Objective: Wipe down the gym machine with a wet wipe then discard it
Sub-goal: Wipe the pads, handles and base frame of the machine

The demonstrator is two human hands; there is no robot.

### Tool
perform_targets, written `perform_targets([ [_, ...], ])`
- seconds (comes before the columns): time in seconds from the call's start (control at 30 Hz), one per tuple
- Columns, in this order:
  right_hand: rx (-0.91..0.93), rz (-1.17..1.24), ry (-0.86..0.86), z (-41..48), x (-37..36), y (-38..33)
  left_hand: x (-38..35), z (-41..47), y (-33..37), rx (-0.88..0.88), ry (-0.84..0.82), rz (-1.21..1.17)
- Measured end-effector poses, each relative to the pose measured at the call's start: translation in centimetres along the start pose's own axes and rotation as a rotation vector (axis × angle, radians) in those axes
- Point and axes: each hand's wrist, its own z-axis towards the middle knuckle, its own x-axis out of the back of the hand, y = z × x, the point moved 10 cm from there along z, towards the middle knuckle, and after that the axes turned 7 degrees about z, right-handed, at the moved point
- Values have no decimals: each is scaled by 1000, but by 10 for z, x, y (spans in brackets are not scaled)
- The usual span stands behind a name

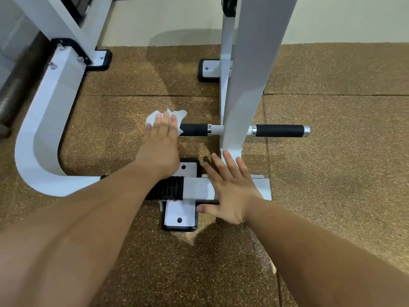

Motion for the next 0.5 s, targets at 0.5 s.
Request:
perform_targets([
  [0.5, 2, 3, 24, 0, 1, 0, 2, -1, 37, -173, 33, -8],
])
